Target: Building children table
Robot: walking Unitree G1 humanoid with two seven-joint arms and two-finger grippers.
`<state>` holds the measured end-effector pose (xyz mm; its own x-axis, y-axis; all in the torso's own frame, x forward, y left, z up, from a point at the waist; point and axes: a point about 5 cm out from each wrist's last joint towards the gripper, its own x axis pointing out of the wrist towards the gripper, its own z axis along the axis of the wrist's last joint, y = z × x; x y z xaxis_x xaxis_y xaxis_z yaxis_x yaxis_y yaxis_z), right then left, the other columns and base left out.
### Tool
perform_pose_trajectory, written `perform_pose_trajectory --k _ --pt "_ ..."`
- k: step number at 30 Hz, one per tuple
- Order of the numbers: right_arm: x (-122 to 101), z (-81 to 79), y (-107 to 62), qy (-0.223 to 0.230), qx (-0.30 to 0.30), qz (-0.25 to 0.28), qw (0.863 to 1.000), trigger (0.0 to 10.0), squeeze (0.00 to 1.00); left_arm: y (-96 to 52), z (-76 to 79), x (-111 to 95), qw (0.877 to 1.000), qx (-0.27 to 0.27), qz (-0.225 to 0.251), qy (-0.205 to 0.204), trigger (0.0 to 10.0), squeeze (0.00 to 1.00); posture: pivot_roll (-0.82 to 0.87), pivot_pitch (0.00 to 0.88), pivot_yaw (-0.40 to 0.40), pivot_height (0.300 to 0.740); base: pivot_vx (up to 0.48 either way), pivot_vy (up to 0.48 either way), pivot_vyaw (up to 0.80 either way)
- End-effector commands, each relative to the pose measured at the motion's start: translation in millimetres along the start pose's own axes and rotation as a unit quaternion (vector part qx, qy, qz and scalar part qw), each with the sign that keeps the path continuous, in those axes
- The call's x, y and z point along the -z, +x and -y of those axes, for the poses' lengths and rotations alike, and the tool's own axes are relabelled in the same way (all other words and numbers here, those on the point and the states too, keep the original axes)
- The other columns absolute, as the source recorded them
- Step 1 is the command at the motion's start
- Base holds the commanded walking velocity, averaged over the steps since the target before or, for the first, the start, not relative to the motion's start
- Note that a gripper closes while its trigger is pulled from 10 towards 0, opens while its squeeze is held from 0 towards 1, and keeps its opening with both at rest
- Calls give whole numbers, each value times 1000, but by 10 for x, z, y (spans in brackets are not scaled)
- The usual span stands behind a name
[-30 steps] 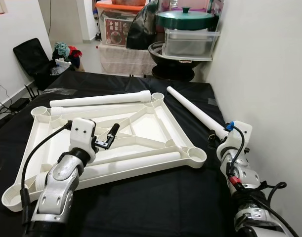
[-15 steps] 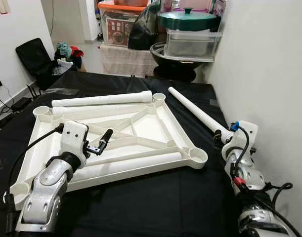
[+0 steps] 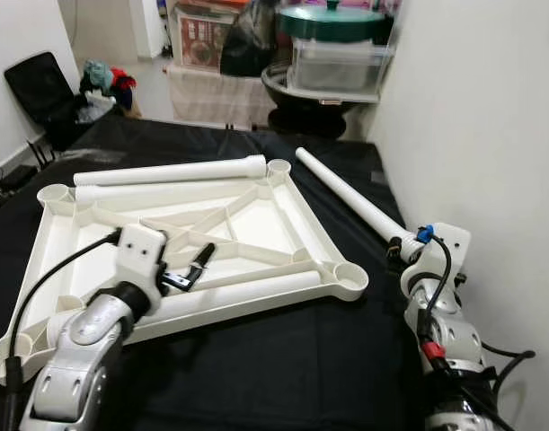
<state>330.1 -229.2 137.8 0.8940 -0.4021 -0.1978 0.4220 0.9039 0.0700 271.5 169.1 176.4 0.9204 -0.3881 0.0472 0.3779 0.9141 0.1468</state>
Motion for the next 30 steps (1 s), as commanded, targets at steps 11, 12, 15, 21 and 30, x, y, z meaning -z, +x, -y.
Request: perform_pose_trajectory --k 11,12,15,21,30 --pt "-19 91 -164 21 18 -9 1000 10000 0 -127 136 14 1000 28 -12 -3 10000 0 51 169 -98 740 0 0 0" --pt "-14 84 -174 28 15 -10 999 10000 0 -138 133 15 1000 27 -12 -2 10000 0 52 170 -99 740 0 0 0" --pt "13 77 -175 40 11 -17 999 10000 0 -150 131 18 1000 25 -13 0 10000 0 54 173 -101 740 0 0 0" --pt "58 2 -169 81 -22 -26 996 10000 0 -213 146 15 1000 21 -17 3 10000 0 58 185 -106 740 0 0 0" --pt "-12 -102 -26 94 -73 2 993 10000 0 -250 195 4 999 25 -22 -2 10000 0 74 197 -105 740 0 0 0"
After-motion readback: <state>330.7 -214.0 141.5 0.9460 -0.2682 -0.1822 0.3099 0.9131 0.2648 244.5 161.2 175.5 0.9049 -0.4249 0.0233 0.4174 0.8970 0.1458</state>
